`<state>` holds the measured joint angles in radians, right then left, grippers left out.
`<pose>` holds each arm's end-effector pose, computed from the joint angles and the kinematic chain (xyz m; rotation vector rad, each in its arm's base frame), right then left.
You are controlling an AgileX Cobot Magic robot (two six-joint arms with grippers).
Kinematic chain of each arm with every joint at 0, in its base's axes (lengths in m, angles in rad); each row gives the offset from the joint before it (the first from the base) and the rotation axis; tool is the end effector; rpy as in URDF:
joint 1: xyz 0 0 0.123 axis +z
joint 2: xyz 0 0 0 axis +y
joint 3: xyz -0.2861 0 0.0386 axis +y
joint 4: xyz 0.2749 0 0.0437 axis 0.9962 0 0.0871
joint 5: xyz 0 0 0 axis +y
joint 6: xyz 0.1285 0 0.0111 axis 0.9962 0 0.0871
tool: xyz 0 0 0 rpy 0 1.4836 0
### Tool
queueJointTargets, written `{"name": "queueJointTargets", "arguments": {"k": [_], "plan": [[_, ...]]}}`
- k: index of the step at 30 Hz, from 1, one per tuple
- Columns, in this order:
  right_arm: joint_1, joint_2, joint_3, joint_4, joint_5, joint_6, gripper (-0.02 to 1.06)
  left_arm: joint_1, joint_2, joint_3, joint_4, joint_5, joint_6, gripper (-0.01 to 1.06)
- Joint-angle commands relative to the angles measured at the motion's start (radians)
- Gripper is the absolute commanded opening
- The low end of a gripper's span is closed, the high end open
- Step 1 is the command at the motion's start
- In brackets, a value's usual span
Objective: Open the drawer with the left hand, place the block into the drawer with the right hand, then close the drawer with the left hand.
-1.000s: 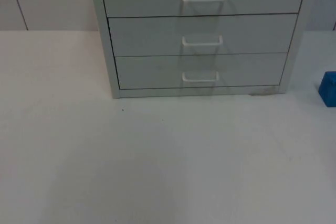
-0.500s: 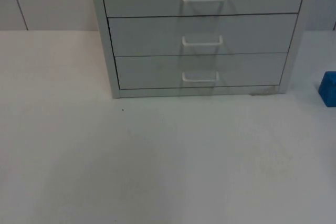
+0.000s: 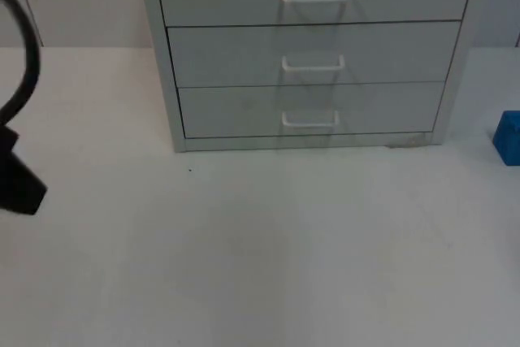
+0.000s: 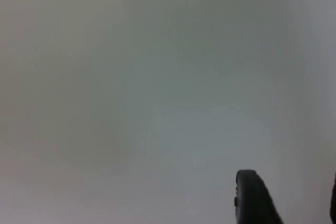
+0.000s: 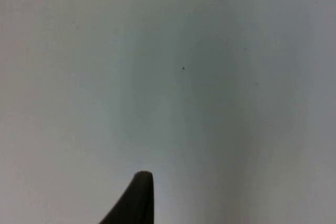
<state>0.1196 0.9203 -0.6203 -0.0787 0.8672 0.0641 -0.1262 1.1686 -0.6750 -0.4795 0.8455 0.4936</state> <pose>0.1933 0.0154 0.2210 -0.1209 2.6436 -0.0351 0.2235 -0.0733 0.1971 0.4817 2.6787 -0.4751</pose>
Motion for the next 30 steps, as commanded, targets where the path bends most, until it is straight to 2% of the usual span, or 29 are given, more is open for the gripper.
{"name": "queueJointTargets", "arguments": {"k": [1,2,3,7,8,10,13,15,19,21,26,30], "plan": [[-0.007,0.001,-0.006,0.003,-0.008,-0.008,1.05,-0.059,0.034,-0.044,0.003,-0.022,0.018,0.38],[-0.007,0.001,-0.006,0.003,-0.008,-0.008,1.05,-0.141,0.076,-0.09,0.038,-0.065,0.018,0.38],[-0.007,0.001,-0.006,0.003,-0.008,-0.008,1.05,-0.141,0.076,-0.09,0.038,-0.065,0.018,0.38],[-0.007,0.001,-0.006,0.003,-0.018,-0.008,1.05,-0.348,0.181,-0.187,0.21,-0.199,0.018,0.38],[-0.007,0.001,-0.006,0.003,-0.018,-0.008,1.05,-0.348,0.181,-0.187,0.21,-0.199,0.018,0.38],[-0.007,0.001,-0.006,-0.002,-0.027,-0.008,1.05,-0.451,0.237,-0.212,0.342,-0.286,0.013,0.38],[-0.007,0.001,-0.006,-0.017,-0.027,-0.008,1.05,-0.535,0.323,-0.233,0.473,-0.366,-0.019,0.38],[-0.007,0.001,-0.006,-0.017,-0.027,-0.008,1.05,-0.558,0.355,-0.239,0.518,-0.386,-0.019,0.4],[-0.007,0.001,-0.006,-0.017,-0.027,-0.008,1.05,-0.61,0.479,-0.281,0.681,-0.46,-0.081,0.6],[-0.007,0.001,-0.006,-0.023,-0.027,-0.008,1.05,-0.612,0.509,-0.296,0.714,-0.462,-0.096,0.61],[-0.007,0.001,-0.006,-0.023,-0.029,-0.008,1.05,-0.618,0.656,-0.386,0.841,-0.481,-0.11,0.57],[-0.007,0.001,-0.006,-0.023,-0.035,0.0,1.05,-0.62,0.782,-0.485,0.916,-0.462,-0.141,0.57]]}}
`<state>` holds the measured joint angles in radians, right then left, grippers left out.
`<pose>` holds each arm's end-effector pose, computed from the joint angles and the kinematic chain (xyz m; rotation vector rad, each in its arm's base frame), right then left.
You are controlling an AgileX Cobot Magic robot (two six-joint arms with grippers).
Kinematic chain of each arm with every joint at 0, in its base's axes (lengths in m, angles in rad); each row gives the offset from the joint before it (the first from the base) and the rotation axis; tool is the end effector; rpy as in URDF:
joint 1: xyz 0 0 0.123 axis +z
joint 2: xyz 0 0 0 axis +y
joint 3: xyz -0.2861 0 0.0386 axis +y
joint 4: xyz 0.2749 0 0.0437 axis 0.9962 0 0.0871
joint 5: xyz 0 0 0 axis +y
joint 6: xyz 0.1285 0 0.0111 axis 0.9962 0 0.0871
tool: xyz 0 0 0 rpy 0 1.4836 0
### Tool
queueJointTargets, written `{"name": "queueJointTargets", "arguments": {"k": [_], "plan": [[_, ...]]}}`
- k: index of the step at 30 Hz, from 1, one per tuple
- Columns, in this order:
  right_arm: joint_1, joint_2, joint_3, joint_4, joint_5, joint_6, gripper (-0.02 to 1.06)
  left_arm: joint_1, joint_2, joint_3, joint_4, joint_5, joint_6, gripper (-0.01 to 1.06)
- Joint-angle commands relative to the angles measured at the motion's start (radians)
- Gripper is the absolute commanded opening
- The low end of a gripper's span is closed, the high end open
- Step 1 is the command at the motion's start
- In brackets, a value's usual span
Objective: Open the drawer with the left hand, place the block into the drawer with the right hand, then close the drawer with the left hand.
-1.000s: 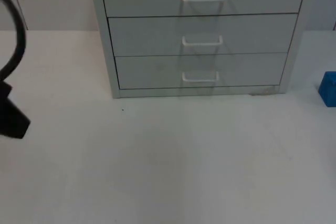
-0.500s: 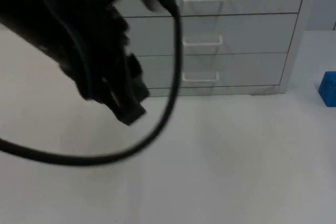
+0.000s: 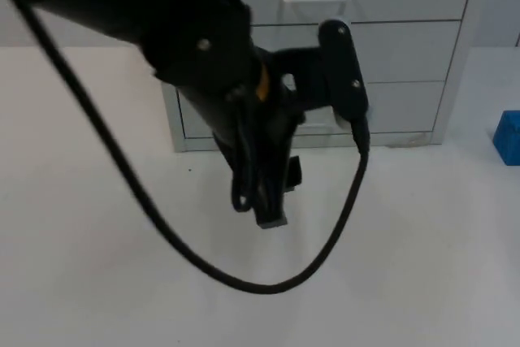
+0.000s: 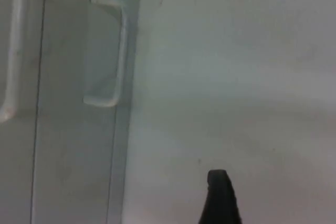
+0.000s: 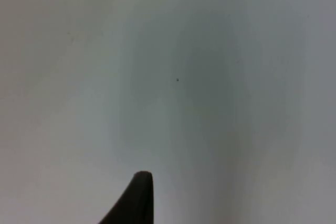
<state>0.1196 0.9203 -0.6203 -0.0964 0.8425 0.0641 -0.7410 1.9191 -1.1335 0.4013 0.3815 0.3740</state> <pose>0.1963 0.0142 0.2227 -0.1319 2.6169 -0.0526 0.3243 -0.2712 0.1043 1.7373 1.9582 0.1942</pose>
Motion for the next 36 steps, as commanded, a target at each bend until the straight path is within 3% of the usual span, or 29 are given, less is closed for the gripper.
{"name": "queueJointTargets", "arguments": {"k": [1,10,20,25,32,36], "plan": [[-0.007,0.001,-0.006,-0.006,-0.008,0.0,1.05,-0.005,0.066,-0.056,0.037,0.003,-0.022,0.57],[-0.007,0.001,-0.006,-0.01,-0.02,0.0,1.05,-0.01,0.174,-0.175,0.122,-0.044,-0.036,0.57],[-0.007,0.001,-0.006,-0.007,-0.024,0.0,1.05,-0.01,0.286,-0.257,0.337,-0.091,-0.141,0.53],[-0.007,0.001,-0.006,-0.007,-0.029,0.0,1.05,-0.01,0.353,-0.318,0.531,-0.044,-0.366,0.52],[-0.007,0.001,-0.006,-0.006,-0.031,0.007,1.05,-0.015,0.348,-0.32,0.576,-0.005,-0.381,0.52],[-0.007,0.001,-0.006,-0.006,-0.031,0.01,1.05,-0.031,0.338,-0.32,0.574,0.061,-0.381,0.52]]}}
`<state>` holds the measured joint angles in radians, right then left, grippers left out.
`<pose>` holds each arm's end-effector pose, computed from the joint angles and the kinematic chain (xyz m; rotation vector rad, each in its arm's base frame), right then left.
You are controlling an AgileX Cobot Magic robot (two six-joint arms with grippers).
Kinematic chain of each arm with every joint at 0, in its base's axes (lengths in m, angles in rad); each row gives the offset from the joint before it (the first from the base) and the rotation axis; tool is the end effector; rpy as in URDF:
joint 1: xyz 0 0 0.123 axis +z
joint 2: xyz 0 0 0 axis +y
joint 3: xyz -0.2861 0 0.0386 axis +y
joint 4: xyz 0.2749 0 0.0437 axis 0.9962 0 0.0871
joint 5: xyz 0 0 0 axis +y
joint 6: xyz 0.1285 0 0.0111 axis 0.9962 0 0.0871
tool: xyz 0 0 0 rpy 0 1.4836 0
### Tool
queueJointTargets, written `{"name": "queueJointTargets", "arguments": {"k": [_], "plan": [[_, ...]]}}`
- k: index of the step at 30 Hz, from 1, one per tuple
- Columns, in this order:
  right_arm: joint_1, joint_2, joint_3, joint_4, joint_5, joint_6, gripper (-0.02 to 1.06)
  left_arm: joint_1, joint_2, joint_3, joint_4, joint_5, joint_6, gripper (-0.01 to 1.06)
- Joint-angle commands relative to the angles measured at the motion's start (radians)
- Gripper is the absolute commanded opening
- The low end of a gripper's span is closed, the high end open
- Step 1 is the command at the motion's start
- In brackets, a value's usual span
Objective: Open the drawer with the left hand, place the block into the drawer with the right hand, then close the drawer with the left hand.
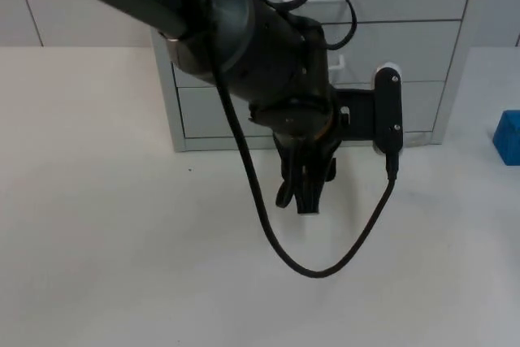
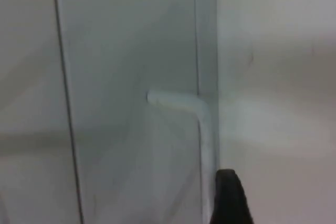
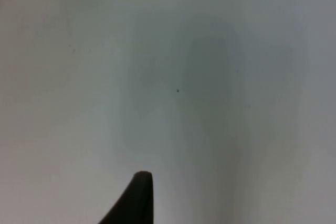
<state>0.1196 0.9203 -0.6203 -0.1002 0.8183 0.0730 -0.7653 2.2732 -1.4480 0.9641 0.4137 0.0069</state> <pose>0.1990 0.0144 0.2243 -0.1231 2.5929 -0.0500 0.3904 -0.3158 0.0428 1.8180 1.7804 0.4932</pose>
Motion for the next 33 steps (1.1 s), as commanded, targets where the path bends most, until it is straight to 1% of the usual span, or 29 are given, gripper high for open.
{"name": "queueJointTargets", "arguments": {"k": [1,3,5,9,12,14,17,19,26,27,28,30,31,32,33], "plan": [[-0.007,0.001,-0.006,-0.002,-0.007,0.001,1.05,-0.016,-0.02,-0.006,0.011,0.049,-0.014,0.52],[-0.007,0.001,-0.006,-0.002,-0.011,0.004,1.05,-0.043,-0.038,-0.006,0.015,0.071,-0.014,0.52],[-0.007,0.001,-0.006,-0.002,-0.011,0.004,1.05,-0.054,-0.043,-0.006,0.018,0.071,-0.014,0.52],[-0.007,0.001,-0.006,0.001,-0.01,0.004,1.05,-0.062,-0.05,-0.006,0.03,0.041,-0.014,0.52],[-0.007,0.001,-0.006,0.001,-0.01,0.004,1.05,-0.033,-0.039,-0.006,0.041,-0.007,-0.017,0.52],[-0.007,0.001,-0.006,0.001,-0.01,0.006,1.05,-0.023,-0.034,-0.006,0.061,-0.017,-0.03,0.52],[-0.007,0.001,-0.006,0.001,-0.016,0.012,1.05,0.0,-0.023,-0.006,0.159,-0.057,-0.124,0.52],[-0.007,0.001,-0.006,0.001,-0.026,0.012,1.05,0.011,-0.014,-0.006,0.167,-0.086,-0.128,0.52],[-0.007,0.001,0.007,0.001,-0.047,0.012,1.05,0.048,0.055,-0.029,0.184,-0.067,-0.153,0.52],[-0.007,0.001,0.013,0.001,-0.052,0.012,1.05,0.047,0.068,-0.036,0.177,-0.05,-0.153,0.49],[-0.007,0.001,0.016,0.001,-0.054,0.012,1.05,0.047,0.073,-0.039,0.175,-0.033,-0.158,0.43],[-0.007,0.001,0.018,0.001,-0.062,0.012,1.05,0.038,0.079,-0.039,0.147,0.007,-0.158,0.16],[-0.007,0.001,0.018,0.001,-0.062,0.012,1.05,0.038,0.079,-0.039,0.147,0.007,-0.158,0.16],[-0.007,0.001,0.018,0.001,-0.062,0.012,1.05,0.03,0.079,-0.039,0.127,0.02,-0.155,-0.01],[-0.007,0.001,0.018,0.001,-0.062,0.012,1.05,0.017,0.079,-0.039,0.1,0.038,-0.136,0.0]]}}
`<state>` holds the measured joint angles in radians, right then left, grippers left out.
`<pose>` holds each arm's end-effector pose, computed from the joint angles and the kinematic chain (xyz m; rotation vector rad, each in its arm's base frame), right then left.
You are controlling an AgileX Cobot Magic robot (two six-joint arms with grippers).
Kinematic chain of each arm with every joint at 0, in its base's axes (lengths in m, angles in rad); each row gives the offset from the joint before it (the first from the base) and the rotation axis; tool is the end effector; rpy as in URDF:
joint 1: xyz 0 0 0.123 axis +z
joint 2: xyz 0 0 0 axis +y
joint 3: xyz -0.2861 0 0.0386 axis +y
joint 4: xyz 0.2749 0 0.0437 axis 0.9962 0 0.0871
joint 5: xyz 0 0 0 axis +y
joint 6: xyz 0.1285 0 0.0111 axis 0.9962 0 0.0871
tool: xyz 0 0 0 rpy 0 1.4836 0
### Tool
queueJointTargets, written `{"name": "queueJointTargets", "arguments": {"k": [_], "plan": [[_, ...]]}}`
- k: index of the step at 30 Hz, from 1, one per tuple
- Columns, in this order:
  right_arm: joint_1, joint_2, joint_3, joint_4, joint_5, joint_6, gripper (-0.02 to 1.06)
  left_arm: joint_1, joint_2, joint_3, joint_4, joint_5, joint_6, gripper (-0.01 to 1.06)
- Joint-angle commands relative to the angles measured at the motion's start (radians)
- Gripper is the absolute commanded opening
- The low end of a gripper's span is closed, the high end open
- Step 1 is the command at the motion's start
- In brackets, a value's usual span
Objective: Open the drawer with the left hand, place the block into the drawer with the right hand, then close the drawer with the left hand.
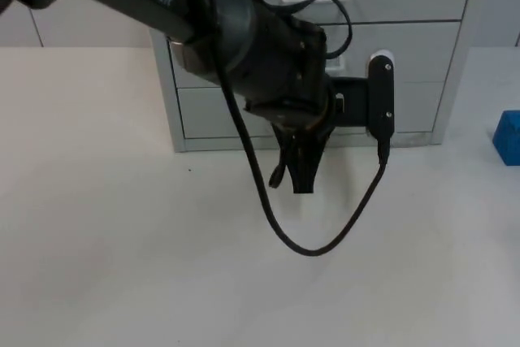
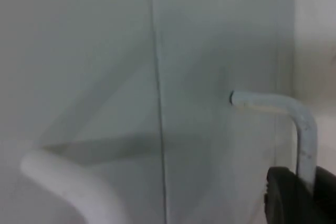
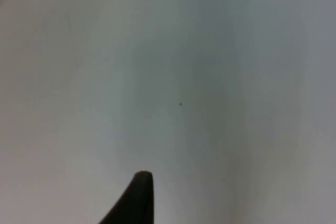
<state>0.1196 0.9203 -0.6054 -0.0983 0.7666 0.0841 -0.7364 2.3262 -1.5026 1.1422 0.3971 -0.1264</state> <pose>0.2023 0.0155 0.2227 -0.1102 2.5572 -0.0365 0.4138 -0.3137 0.0376 1.7752 1.7309 0.5513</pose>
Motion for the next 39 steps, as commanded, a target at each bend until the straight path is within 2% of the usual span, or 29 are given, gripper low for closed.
{"name": "queueJointTargets", "arguments": {"k": [1,3,4,6,7,9,10,13,15,17,25,29,31,33,34,37,38,39], "plan": [[-0.007,0.001,0.003,-0.001,-0.01,0.001,1.05,-0.026,0.026,0.016,-0.11,0.074,0.025,0.0],[-0.007,0.001,0.003,-0.001,-0.01,0.001,1.05,-0.06,0.02,0.016,-0.225,0.133,0.166,0.0],[-0.007,0.001,0.003,-0.001,-0.01,0.001,1.05,-0.06,0.02,0.016,-0.225,0.133,0.166,0.0],[-0.007,0.001,0.003,-0.001,-0.008,0.001,1.05,-0.086,0.012,0.016,-0.381,0.191,0.298,0.0],[-0.007,0.001,0.003,-0.001,-0.006,0.001,1.05,-0.104,0.005,0.016,-0.538,0.243,0.46,0.0],[-0.007,0.001,0.003,-0.001,-0.002,0.005,1.05,-0.114,-0.01,0.018,-0.711,0.28,0.585,0.0],[-0.007,0.001,0.003,-0.001,-0.002,0.005,1.05,-0.114,-0.01,0.018,-0.711,0.28,0.585,0.0],[-0.007,0.001,0.003,-0.001,0.007,0.005,1.05,-0.114,-0.049,0.023,-0.865,0.329,0.652,0.0],[-0.007,0.001,0.003,-0.001,0.011,0.005,1.05,-0.117,-0.063,0.023,-0.888,0.348,0.66,0.0],[-0.007,0.001,0.003,-0.001,0.014,0.005,1.05,-0.129,-0.096,0.025,-0.943,0.387,0.723,0.0],[-0.007,0.001,0.003,-0.003,0.018,0.005,1.05,-0.15,-0.123,0.033,-0.974,0.431,0.774,0.0],[-0.007,0.001,0.003,-0.003,0.018,0.005,1.05,-0.15,-0.123,0.033,-1.0,0.425,0.807,0.0],[-0.007,0.001,0.003,-0.003,0.018,0.005,1.05,-0.15,-0.123,0.033,-1.007,0.427,0.818,0.09],[-0.007,0.001,0.003,-0.003,0.017,0.005,1.05,-0.15,-0.125,0.033,-1.023,0.431,0.83,0.31],[-0.007,0.001,0.003,-0.003,0.017,0.005,1.05,-0.15,-0.125,0.033,-1.023,0.431,0.83,0.31],[-0.007,0.001,0.003,-0.003,0.015,0.002,1.05,-0.15,-0.141,0.033,-1.03,0.436,0.826,0.79],[-0.007,0.001,0.003,-0.003,0.015,0.002,1.05,-0.15,-0.141,0.033,-1.03,0.436,0.826,0.79],[-0.007,0.001,0.003,-0.003,0.015,0.002,1.05,-0.15,-0.148,0.032,-1.032,0.436,0.826,0.93]]}}
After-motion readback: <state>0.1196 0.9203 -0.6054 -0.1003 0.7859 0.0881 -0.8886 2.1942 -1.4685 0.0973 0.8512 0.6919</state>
